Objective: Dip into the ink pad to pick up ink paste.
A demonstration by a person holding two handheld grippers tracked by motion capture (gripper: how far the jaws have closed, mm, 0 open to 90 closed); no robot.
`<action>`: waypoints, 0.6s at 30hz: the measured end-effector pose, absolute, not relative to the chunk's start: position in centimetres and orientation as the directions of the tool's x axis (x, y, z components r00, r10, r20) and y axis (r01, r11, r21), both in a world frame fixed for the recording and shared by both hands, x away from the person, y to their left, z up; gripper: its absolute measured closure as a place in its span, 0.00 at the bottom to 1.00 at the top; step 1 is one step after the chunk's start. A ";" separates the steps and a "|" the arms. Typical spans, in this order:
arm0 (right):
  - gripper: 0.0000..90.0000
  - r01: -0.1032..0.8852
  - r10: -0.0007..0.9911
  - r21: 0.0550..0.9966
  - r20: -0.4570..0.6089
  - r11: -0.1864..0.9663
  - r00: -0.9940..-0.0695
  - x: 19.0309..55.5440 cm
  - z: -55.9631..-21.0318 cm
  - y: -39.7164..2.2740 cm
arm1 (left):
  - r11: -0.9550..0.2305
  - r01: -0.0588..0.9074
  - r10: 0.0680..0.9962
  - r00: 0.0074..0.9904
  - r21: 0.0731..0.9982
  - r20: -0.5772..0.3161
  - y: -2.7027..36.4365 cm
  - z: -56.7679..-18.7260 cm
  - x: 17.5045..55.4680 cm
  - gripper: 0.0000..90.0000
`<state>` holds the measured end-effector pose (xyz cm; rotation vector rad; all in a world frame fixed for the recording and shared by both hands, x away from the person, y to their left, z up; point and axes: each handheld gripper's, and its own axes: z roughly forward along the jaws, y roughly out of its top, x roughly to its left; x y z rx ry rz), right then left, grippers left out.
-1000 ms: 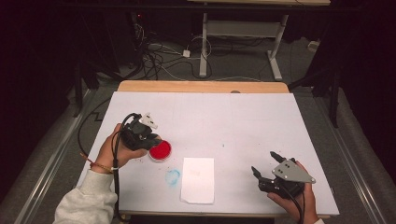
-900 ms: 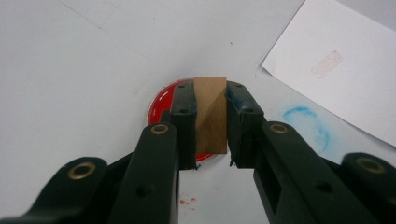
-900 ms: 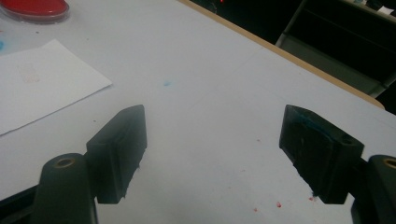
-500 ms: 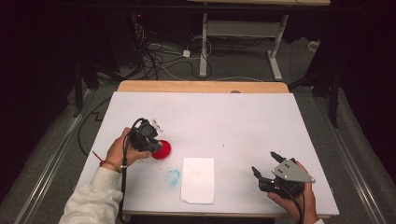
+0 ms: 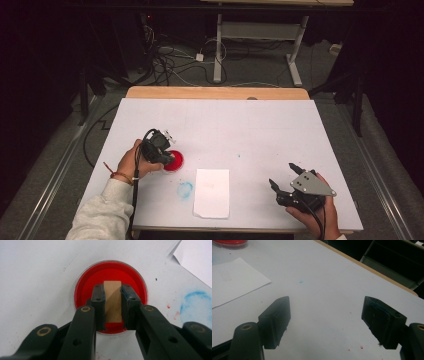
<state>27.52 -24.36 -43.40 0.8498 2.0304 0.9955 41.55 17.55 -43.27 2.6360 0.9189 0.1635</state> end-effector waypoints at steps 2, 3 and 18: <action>0.26 0.241 0.790 0.840 -0.305 0.486 -0.532 27.5 -43.4 -24.3 | -0.727 0.585 0.624 0.782 0.359 -0.011 17.6 -43.3 41.6 0.82; 0.26 0.242 0.791 0.839 -0.307 0.488 -0.530 27.5 -43.4 -24.4 | -0.720 0.594 0.630 0.777 0.359 -0.021 17.7 -43.3 41.6 0.82; 0.26 0.238 0.788 0.839 -0.309 0.490 -0.532 27.5 -43.3 -24.4 | -0.720 0.596 0.639 0.769 0.356 0.004 17.4 -43.3 41.3 0.82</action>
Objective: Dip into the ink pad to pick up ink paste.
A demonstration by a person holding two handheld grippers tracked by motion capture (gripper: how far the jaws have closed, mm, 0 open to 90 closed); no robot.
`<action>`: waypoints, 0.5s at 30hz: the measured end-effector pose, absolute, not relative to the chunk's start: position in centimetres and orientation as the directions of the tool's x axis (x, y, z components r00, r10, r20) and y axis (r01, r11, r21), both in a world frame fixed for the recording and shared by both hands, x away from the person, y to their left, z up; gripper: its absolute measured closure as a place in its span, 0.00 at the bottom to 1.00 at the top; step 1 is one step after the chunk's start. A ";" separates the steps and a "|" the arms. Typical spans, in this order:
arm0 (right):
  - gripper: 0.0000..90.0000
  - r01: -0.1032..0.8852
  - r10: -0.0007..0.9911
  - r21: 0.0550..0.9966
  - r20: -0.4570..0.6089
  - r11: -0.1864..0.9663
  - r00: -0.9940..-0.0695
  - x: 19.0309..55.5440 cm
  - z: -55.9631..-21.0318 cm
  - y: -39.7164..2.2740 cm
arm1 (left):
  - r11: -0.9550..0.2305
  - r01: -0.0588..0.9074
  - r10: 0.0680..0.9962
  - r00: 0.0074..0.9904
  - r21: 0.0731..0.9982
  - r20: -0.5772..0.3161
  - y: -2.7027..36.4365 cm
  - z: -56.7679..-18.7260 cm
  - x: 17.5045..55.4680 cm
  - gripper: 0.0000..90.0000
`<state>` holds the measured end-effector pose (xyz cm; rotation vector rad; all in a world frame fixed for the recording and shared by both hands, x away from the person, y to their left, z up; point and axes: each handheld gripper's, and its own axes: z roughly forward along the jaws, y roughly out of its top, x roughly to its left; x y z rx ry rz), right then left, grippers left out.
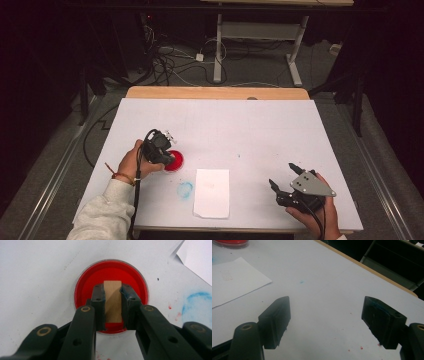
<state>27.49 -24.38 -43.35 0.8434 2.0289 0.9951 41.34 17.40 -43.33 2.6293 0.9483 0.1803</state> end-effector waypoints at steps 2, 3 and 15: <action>0.26 0.238 0.787 0.838 -0.309 0.491 -0.535 27.5 -43.3 -24.5 | -0.721 0.594 0.638 0.770 0.355 0.009 17.4 -43.3 41.3 0.82; 0.26 0.239 0.787 0.838 -0.308 0.491 -0.534 27.5 -43.3 -24.5 | -0.721 0.594 0.639 0.769 0.356 0.011 17.4 -43.3 41.3 0.82; 0.26 0.229 0.783 0.837 -0.318 0.497 -0.535 27.4 -43.3 -24.5 | -0.708 0.574 0.638 0.770 0.412 0.024 17.5 -41.5 40.5 0.82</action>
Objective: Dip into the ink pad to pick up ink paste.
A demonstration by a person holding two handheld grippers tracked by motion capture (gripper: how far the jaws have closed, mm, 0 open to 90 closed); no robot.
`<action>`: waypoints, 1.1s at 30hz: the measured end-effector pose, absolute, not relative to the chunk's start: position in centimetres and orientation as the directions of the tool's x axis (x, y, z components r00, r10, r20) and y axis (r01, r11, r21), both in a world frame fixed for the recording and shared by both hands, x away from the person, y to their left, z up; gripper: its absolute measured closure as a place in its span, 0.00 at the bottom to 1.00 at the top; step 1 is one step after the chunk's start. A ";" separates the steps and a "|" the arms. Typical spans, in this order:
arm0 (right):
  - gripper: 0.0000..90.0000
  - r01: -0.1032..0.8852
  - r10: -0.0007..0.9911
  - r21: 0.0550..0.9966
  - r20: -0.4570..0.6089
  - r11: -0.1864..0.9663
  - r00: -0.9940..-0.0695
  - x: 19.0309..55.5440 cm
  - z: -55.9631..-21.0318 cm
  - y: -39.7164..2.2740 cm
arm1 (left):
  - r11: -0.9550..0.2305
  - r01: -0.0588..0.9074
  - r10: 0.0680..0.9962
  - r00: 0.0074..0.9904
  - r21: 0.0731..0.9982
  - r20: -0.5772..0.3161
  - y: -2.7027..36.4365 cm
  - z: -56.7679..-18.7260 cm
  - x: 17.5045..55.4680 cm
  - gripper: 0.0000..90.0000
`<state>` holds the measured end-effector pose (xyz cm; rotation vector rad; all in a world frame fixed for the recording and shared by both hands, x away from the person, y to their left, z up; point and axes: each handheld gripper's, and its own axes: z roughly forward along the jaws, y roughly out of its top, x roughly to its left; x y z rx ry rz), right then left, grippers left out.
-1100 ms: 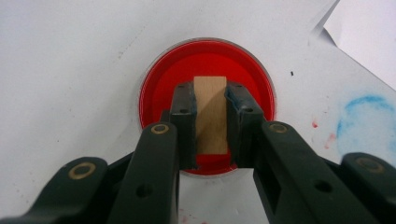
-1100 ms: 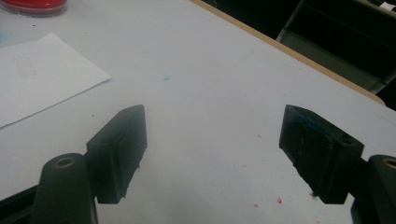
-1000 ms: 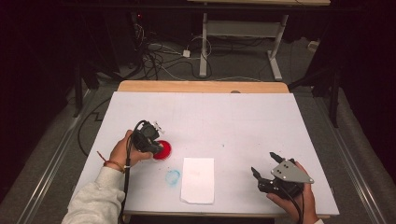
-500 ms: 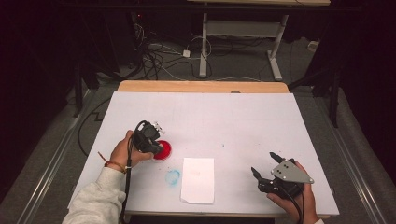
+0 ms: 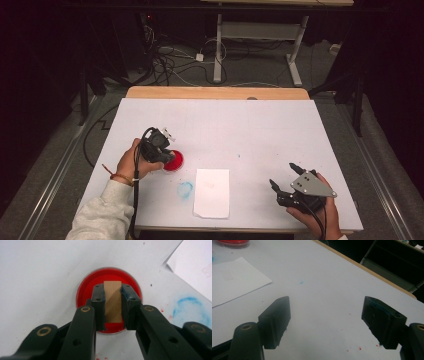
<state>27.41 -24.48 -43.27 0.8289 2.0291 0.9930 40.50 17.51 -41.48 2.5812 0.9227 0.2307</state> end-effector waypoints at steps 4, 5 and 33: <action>0.26 0.230 0.782 0.836 -0.318 0.498 -0.536 27.4 -43.3 -24.5 | -0.703 0.544 0.630 0.775 0.459 0.047 17.7 -39.6 39.6 0.82; 0.26 0.227 0.781 0.838 -0.317 0.496 -0.538 27.4 -43.3 -24.5 | -0.700 0.538 0.626 0.779 0.469 0.041 17.8 -39.2 39.5 0.82; 0.25 0.222 0.784 0.842 -0.318 0.492 -0.533 27.3 -43.2 -24.4 | -0.746 0.502 0.582 0.811 0.438 0.061 17.1 -40.0 39.4 0.82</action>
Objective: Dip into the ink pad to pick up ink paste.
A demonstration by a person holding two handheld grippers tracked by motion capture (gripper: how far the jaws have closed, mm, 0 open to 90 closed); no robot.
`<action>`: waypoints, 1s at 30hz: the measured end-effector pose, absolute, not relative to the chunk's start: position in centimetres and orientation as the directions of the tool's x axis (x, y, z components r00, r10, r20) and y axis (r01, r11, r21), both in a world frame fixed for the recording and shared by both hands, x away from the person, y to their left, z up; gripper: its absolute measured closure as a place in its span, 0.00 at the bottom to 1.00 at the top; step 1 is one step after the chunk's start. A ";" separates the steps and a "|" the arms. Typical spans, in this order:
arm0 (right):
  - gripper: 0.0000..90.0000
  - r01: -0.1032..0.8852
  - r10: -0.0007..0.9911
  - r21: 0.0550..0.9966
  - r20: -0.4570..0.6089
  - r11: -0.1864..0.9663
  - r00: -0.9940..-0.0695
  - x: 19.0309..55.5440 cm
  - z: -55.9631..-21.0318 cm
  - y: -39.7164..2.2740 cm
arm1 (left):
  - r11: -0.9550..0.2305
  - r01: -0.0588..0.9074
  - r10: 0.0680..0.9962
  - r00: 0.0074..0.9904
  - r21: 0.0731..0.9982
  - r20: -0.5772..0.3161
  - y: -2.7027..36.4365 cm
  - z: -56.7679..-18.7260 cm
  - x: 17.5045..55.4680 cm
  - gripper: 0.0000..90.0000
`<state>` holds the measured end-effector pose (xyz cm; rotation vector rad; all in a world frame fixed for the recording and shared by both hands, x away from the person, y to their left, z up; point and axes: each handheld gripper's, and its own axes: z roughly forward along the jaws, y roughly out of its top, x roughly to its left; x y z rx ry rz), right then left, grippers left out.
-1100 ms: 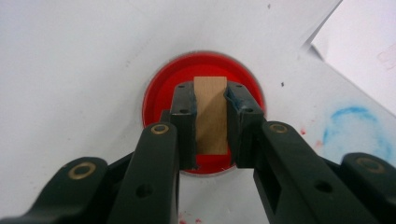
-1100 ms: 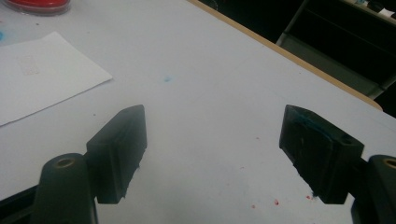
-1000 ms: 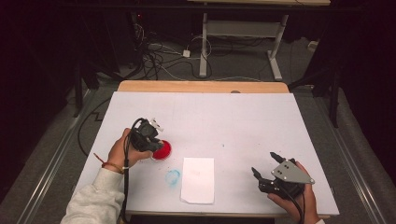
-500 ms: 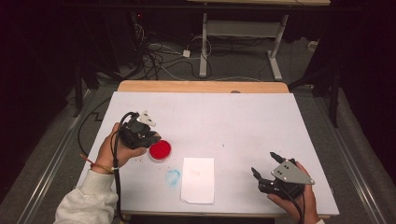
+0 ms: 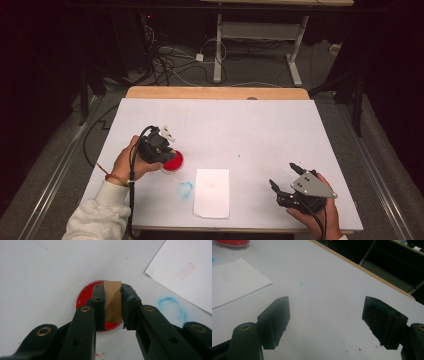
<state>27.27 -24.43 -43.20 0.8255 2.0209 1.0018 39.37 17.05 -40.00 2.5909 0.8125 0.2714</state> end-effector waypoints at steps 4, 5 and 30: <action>0.25 0.220 0.781 0.840 -0.320 0.495 -0.536 27.3 -43.2 -24.4 | -0.756 0.523 0.584 0.811 0.394 0.044 16.9 -41.4 40.1 0.82; 0.25 0.221 0.781 0.840 -0.319 0.495 -0.537 27.3 -43.2 -24.4 | -0.756 0.527 0.585 0.810 0.388 0.041 16.9 -41.7 40.2 0.82; 0.25 0.227 0.781 0.838 -0.317 0.497 -0.538 27.3 -43.3 -24.2 | -0.770 0.545 0.589 0.807 0.330 0.042 16.4 -43.6 41.0 0.82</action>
